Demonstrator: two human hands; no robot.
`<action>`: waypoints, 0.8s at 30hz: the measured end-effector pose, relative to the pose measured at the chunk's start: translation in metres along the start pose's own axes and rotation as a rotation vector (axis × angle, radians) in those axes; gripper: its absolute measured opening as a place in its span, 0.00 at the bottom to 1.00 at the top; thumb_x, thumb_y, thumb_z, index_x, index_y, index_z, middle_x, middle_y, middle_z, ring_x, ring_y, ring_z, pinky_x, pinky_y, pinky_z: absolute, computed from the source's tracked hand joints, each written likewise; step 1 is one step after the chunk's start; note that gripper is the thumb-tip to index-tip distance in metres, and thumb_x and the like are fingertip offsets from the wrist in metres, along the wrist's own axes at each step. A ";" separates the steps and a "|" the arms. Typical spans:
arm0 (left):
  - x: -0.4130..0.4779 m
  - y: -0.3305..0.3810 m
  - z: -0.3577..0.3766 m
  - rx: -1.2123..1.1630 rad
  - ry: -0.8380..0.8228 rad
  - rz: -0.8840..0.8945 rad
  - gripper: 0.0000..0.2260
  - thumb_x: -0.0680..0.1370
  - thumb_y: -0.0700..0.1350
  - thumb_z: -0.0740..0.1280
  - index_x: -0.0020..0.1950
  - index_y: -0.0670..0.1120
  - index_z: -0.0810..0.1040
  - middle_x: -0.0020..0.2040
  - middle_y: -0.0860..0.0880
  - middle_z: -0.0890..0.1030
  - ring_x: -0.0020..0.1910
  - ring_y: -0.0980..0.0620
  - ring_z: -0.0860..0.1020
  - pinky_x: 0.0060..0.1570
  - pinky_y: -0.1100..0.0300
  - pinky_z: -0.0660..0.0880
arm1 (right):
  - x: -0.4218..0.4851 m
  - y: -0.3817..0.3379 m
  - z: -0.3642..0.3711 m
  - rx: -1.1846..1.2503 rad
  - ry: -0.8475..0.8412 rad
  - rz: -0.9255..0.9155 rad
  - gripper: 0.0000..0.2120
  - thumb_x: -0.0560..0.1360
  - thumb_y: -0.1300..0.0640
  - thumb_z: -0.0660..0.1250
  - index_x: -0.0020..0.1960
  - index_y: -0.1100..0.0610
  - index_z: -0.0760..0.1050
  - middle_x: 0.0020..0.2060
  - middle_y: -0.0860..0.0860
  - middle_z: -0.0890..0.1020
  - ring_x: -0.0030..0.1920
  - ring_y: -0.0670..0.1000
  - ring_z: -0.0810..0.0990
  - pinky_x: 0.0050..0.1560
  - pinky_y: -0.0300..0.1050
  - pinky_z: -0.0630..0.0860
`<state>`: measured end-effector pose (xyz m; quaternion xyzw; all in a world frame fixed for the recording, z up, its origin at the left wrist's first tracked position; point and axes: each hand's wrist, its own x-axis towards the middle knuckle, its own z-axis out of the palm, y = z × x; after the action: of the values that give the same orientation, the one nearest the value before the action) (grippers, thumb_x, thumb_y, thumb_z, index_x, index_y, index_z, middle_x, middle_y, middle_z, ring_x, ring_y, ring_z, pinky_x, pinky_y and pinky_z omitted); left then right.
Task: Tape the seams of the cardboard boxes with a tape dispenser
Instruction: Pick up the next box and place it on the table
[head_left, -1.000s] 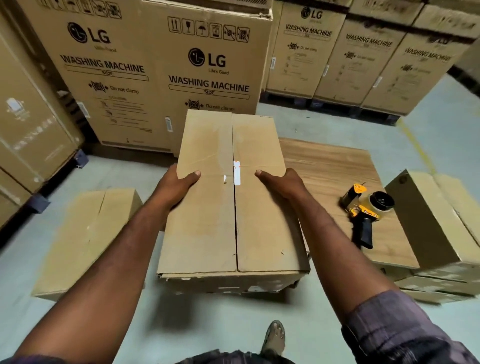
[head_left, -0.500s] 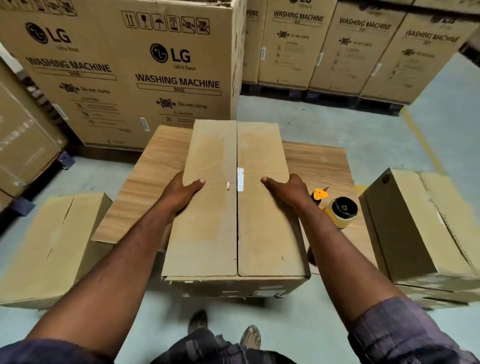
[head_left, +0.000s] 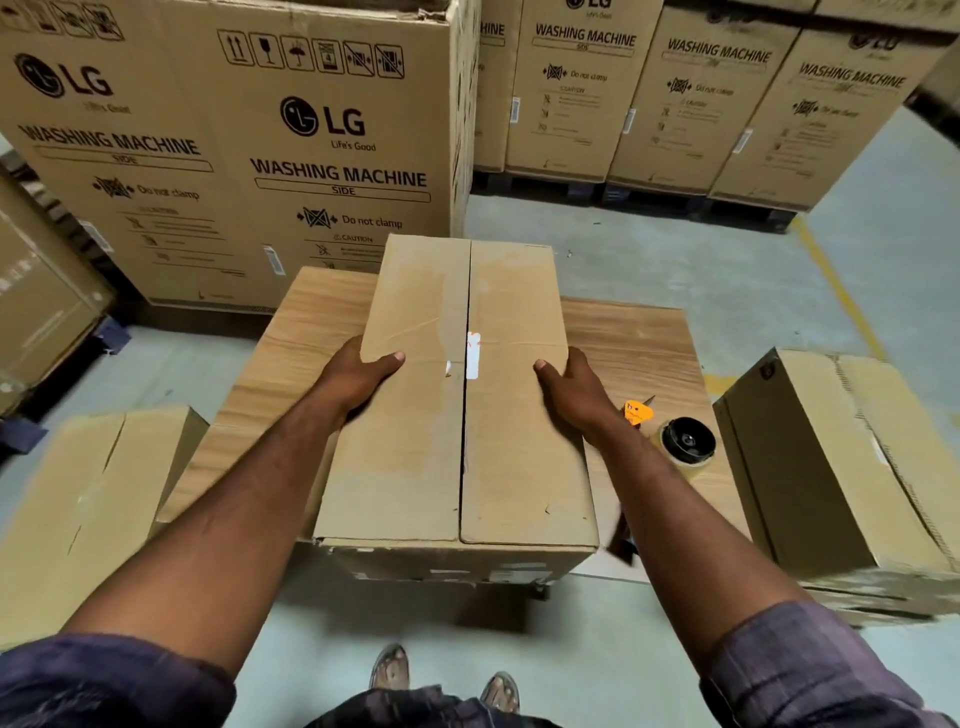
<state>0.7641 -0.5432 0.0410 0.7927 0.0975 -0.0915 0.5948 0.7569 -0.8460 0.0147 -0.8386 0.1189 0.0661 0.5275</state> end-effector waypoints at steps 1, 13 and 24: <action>0.006 0.001 -0.002 0.031 0.035 0.000 0.17 0.78 0.47 0.72 0.66 0.46 0.78 0.58 0.49 0.83 0.56 0.49 0.81 0.58 0.55 0.76 | 0.000 -0.001 0.004 0.010 0.015 -0.033 0.23 0.82 0.49 0.64 0.72 0.58 0.67 0.67 0.54 0.77 0.67 0.54 0.75 0.67 0.50 0.71; -0.096 0.030 0.161 0.920 -0.288 0.338 0.47 0.76 0.70 0.60 0.82 0.42 0.44 0.82 0.43 0.41 0.81 0.45 0.39 0.76 0.38 0.36 | 0.027 -0.014 -0.010 -0.678 -0.079 -0.514 0.23 0.84 0.52 0.58 0.78 0.56 0.66 0.80 0.54 0.63 0.81 0.57 0.57 0.77 0.63 0.58; -0.065 0.013 0.097 1.084 -0.512 0.486 0.47 0.75 0.55 0.68 0.82 0.47 0.40 0.81 0.48 0.34 0.79 0.50 0.34 0.77 0.49 0.34 | 0.007 -0.015 0.009 -0.733 0.021 -0.317 0.28 0.85 0.43 0.50 0.82 0.52 0.57 0.83 0.50 0.53 0.82 0.53 0.49 0.76 0.67 0.54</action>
<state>0.7014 -0.6428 0.0429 0.9332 -0.2897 -0.1768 0.1181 0.7680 -0.8322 0.0219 -0.9798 -0.0381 0.0132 0.1959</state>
